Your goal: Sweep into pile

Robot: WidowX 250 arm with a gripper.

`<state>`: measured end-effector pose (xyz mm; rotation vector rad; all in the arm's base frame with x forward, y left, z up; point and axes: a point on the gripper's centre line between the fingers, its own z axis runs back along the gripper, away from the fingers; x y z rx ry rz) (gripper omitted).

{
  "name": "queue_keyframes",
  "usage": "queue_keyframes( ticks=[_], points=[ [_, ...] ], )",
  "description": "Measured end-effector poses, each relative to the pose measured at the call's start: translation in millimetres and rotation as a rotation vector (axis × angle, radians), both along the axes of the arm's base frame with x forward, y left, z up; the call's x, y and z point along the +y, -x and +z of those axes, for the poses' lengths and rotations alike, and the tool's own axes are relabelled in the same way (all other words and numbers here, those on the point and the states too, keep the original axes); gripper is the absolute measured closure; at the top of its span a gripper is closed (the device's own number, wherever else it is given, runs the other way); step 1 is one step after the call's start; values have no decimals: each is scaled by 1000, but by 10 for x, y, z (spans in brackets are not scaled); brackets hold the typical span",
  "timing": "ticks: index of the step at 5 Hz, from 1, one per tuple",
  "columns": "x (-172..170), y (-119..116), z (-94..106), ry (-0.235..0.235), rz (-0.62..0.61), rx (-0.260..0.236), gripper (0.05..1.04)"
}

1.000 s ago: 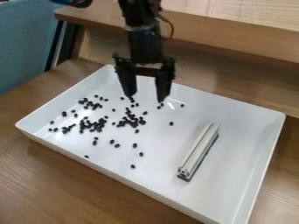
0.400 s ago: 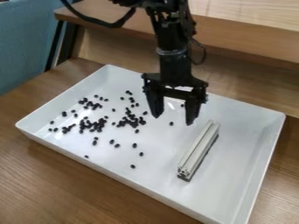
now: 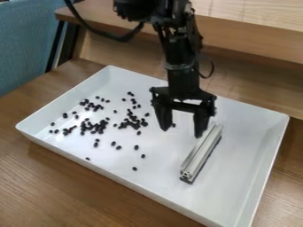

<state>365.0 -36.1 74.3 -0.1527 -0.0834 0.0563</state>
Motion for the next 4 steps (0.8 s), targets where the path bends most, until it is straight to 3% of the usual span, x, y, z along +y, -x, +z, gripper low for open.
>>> queue_keyframes(
  ticks=[2,3,4],
  points=[
    [-361,4,-143,29,-30,14,83],
    [-446,12,-258,12,-37,40,83],
    [-421,-9,-343,-48,-37,61,83]
  ],
)
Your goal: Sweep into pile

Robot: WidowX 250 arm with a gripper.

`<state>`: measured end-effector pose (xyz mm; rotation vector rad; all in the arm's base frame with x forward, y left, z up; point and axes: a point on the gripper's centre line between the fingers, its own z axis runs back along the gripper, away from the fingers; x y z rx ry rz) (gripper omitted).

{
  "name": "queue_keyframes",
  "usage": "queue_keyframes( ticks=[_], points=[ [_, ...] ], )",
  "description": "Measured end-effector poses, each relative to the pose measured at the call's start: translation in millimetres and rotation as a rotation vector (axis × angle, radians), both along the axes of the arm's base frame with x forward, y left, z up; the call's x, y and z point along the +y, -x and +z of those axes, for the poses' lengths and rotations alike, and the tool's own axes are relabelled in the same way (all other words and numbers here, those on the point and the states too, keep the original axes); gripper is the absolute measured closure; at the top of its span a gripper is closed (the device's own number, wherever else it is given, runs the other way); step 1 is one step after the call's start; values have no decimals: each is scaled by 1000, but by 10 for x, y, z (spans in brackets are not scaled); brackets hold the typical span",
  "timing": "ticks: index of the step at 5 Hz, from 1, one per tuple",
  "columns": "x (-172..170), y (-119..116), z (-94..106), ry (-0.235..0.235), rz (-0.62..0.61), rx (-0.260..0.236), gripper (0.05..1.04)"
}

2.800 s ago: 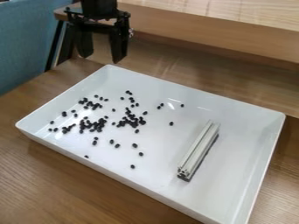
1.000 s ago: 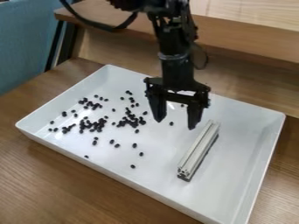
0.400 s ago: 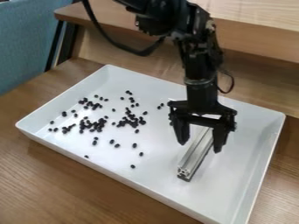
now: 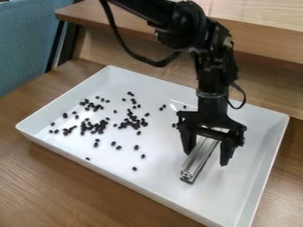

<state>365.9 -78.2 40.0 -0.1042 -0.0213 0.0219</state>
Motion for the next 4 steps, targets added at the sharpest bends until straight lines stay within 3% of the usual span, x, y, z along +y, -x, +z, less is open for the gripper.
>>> queue_keyframes(
  ticks=[1,3,4],
  points=[
    [53,-28,-72,-54,11,19,108],
    [123,-68,-134,-11,43,-39,662],
    [111,-33,-125,-2,4,-43,685]
  ],
)
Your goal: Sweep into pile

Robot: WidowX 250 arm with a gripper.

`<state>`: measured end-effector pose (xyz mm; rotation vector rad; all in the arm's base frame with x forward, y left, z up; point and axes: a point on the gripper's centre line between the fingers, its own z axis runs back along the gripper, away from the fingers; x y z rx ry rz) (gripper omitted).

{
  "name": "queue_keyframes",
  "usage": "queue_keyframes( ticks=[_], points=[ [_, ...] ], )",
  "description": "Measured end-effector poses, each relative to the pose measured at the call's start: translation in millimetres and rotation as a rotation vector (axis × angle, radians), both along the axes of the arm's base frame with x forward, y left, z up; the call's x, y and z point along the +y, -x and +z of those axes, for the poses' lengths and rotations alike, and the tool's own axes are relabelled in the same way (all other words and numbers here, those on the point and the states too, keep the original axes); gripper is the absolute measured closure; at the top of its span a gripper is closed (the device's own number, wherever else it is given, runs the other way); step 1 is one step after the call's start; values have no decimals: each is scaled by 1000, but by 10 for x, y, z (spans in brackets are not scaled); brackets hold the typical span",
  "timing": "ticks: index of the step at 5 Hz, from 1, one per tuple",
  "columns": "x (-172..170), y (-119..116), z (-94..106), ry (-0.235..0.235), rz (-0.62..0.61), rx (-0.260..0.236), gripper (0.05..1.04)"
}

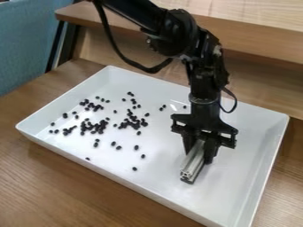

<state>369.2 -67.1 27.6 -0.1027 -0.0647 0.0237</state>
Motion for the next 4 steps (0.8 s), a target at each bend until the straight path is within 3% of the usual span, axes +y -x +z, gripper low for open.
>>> queue_keyframes(
  ticks=[1,3,4],
  points=[
    [95,93,-17,-6,-47,20,685],
    [420,363,-50,-120,-186,78,685],
    [755,499,-55,-148,-196,90,685]
  ],
)
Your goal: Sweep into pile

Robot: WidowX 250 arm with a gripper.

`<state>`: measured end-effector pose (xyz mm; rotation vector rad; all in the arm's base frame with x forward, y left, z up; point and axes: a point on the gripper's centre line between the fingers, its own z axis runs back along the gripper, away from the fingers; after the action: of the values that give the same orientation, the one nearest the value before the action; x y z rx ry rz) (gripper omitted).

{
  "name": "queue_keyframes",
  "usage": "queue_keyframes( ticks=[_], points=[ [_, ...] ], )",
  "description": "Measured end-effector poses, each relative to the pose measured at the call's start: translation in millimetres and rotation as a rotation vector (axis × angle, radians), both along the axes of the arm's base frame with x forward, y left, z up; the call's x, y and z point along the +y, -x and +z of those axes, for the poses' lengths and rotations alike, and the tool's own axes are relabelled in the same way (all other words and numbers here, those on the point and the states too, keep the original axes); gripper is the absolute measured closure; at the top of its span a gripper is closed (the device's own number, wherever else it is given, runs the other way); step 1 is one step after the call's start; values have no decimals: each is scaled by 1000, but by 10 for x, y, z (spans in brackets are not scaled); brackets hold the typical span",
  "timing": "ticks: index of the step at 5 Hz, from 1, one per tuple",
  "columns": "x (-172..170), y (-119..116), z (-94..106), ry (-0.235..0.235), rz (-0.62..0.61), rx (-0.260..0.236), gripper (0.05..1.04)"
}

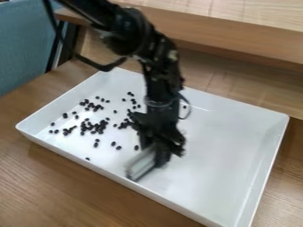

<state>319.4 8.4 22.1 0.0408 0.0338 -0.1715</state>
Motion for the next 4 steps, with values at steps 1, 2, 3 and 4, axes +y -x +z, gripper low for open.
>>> queue_keyframes(
  ticks=[1,2,3,4],
  points=[
    [239,54,-1,-11,-46,-7,685],
    [601,62,3,-10,-126,-13,685],
    [887,-55,-5,11,-182,-33,685],
    [1044,-262,-8,6,-200,-43,685]
  ],
)
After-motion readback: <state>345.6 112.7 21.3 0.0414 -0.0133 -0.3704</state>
